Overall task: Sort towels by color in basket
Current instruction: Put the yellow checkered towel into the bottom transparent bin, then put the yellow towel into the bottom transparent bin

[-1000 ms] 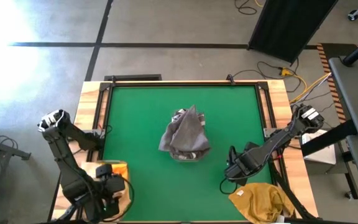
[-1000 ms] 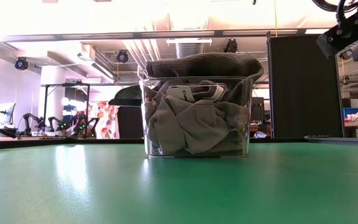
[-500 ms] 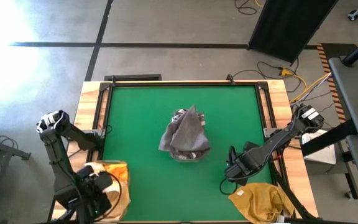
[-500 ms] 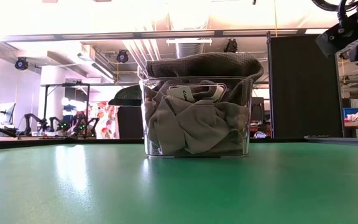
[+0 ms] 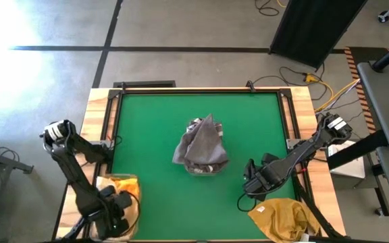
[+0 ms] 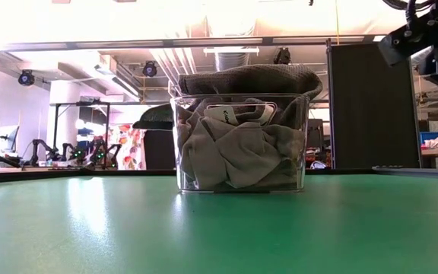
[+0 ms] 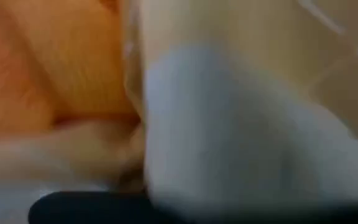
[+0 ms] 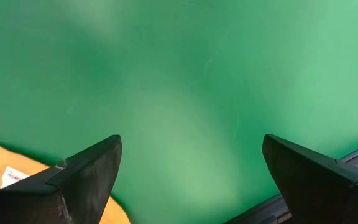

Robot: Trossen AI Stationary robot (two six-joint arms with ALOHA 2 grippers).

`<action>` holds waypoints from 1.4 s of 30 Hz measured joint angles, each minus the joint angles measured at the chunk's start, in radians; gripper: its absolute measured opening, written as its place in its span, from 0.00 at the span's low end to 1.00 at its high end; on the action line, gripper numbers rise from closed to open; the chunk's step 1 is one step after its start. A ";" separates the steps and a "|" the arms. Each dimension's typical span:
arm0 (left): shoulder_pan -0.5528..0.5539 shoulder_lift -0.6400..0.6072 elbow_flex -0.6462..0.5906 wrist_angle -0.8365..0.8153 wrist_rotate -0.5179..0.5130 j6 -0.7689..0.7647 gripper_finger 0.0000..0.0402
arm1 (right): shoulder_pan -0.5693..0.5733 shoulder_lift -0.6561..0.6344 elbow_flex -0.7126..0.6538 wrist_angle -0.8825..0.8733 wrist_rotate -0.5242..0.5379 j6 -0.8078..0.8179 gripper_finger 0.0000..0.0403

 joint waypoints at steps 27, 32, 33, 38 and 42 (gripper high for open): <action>0.012 -0.002 0.081 -0.203 0.034 0.080 0.41 | 0.053 -0.002 -0.208 0.105 -0.619 0.220 0.95; 0.013 -0.002 0.228 -0.450 -0.082 0.065 0.47 | 0.056 -0.006 -0.099 0.100 -0.618 0.213 0.95; 0.013 -0.002 0.258 -0.471 -0.141 0.069 0.47 | 0.063 -0.006 -0.075 0.100 -0.616 0.229 0.95; 0.012 -0.003 0.359 -0.427 -0.514 0.245 0.48 | 0.133 0.001 -0.024 0.099 -0.611 0.385 0.95; 0.013 -0.002 0.378 -0.280 -0.764 0.480 0.48 | 0.214 0.056 -0.044 0.103 -0.677 0.531 0.95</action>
